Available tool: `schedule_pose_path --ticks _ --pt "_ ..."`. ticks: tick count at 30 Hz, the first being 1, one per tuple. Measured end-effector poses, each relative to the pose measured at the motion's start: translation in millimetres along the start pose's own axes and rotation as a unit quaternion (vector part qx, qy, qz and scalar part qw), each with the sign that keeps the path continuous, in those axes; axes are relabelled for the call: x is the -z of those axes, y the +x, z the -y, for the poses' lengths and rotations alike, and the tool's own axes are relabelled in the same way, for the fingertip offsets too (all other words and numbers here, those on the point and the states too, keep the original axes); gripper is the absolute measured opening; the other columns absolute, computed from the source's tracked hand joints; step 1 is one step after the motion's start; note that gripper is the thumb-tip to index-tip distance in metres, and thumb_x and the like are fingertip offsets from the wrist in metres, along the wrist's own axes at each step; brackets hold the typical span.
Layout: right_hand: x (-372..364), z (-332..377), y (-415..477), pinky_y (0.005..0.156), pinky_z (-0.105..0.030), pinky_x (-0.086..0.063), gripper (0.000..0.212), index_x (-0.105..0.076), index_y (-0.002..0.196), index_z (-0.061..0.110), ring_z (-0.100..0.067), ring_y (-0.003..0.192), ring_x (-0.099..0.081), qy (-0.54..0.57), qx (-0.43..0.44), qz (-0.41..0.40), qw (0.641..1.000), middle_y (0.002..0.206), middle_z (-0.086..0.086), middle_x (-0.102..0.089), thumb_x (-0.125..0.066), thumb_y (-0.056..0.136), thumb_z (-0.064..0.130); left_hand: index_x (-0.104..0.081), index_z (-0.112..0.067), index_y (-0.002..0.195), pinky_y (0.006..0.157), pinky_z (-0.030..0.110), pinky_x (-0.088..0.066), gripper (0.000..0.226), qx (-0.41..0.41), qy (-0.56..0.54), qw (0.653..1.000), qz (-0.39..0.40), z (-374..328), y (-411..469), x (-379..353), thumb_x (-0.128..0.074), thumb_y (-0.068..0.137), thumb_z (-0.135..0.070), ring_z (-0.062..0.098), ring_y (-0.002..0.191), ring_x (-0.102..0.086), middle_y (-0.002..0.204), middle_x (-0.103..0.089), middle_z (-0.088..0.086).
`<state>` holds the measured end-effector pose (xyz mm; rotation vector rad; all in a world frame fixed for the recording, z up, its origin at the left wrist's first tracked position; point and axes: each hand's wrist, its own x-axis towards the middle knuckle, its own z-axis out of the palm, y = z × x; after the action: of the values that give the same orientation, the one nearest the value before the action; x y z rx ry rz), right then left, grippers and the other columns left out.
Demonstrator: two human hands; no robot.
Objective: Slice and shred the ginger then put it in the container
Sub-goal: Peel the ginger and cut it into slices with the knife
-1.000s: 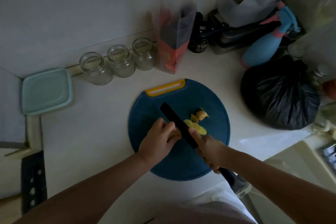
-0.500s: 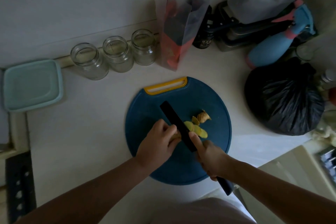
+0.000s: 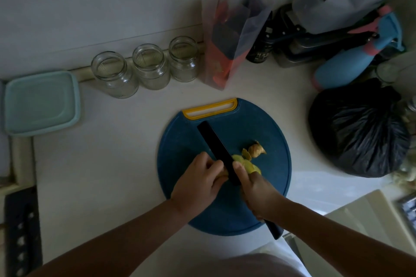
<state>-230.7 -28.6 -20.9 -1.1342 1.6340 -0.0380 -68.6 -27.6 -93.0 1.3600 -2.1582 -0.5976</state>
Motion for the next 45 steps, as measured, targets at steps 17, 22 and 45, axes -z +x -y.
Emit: schedule_pose_path --ticks 17,22,45 --pt "-6.6 18.7 34.1 0.062 -0.029 -0.044 0.054 -0.045 0.095 0.018 -0.016 0.061 -0.047 -0.058 0.040 -0.010 0.997 0.072 -0.002 -0.048 -0.015 0.096 0.062 -0.047 -0.021 0.094 0.065 0.014 -0.036 0.022 0.002 -0.006 1.000 0.004 2.3 4.0 4.8 -0.054 0.085 -0.040 0.013 0.070 -0.046 0.083 -0.047 0.004" --pt "0.1 0.3 1.7 0.035 -0.012 -0.032 0.052 -0.040 0.065 0.022 -0.002 0.033 -0.044 0.078 -0.008 0.011 0.997 0.060 0.000 -0.041 -0.030 0.096 0.062 -0.045 -0.020 0.090 0.064 0.023 -0.044 0.023 -0.014 -0.023 1.000 -0.004 3.0 0.7 5.3 -0.058 0.085 -0.039 0.016 0.070 -0.049 0.082 -0.046 0.005" --pt "-5.9 2.8 23.7 0.062 -0.024 -0.042 0.046 -0.049 0.110 0.028 -0.015 0.070 -0.044 -0.021 0.027 0.011 0.999 0.085 -0.004 -0.046 -0.018 0.098 0.059 -0.044 -0.020 0.089 0.061 0.018 -0.039 0.020 -0.013 0.010 1.000 0.000 1.2 -0.5 0.7 -0.057 0.086 -0.036 0.013 0.070 -0.045 0.082 -0.044 0.003"
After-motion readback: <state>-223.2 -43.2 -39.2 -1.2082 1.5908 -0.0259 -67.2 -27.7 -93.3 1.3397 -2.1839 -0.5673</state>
